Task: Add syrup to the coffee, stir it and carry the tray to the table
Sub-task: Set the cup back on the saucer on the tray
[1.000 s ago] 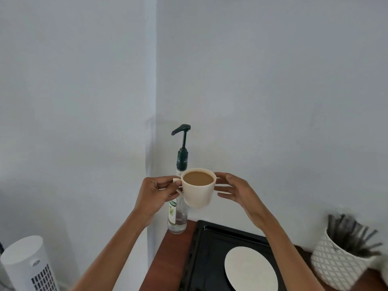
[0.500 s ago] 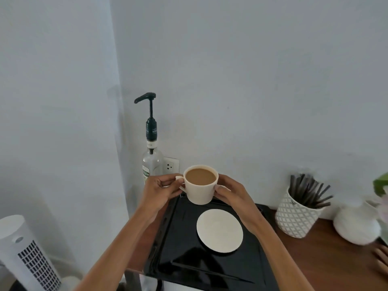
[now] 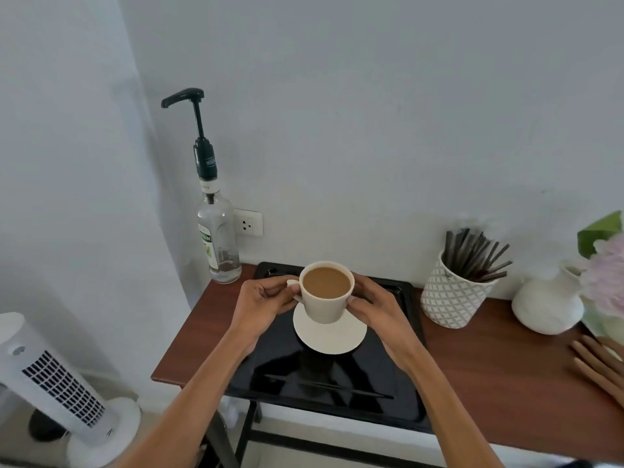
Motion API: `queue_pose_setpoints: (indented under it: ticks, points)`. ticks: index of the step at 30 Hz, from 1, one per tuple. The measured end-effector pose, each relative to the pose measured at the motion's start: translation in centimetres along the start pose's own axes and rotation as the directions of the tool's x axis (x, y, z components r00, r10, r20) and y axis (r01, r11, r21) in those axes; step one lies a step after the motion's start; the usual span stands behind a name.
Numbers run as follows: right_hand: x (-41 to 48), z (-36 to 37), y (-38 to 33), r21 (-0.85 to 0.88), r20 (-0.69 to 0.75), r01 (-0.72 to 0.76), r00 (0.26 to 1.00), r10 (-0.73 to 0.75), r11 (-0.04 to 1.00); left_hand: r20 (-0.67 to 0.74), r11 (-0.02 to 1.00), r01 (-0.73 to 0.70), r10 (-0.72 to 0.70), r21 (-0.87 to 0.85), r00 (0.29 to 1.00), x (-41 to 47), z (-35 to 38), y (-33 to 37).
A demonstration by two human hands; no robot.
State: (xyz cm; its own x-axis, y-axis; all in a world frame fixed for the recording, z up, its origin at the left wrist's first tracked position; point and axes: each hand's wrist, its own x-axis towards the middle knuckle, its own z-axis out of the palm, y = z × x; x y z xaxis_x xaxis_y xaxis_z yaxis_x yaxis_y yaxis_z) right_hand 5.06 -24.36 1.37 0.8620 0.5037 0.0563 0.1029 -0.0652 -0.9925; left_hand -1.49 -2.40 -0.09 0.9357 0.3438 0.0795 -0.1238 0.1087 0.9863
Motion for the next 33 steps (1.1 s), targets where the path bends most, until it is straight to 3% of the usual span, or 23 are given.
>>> queue_pose_setpoints:
  ticks: [17, 33]
  points:
    - [1.3, -1.0, 6.0, 0.018, -0.081, -0.148, 0.986, 0.149, 0.989, 0.007, 0.995, 0.089, -0.089, 0.037, 0.996, 2.1, 1.7, -6.7]
    - [1.7, -0.8, 7.3, -0.009, -0.116, -0.099, 0.989, 0.097, 0.995, 0.045, 0.993, 0.065, -0.069, 0.097, 0.997, 3.0, 0.8, -7.4]
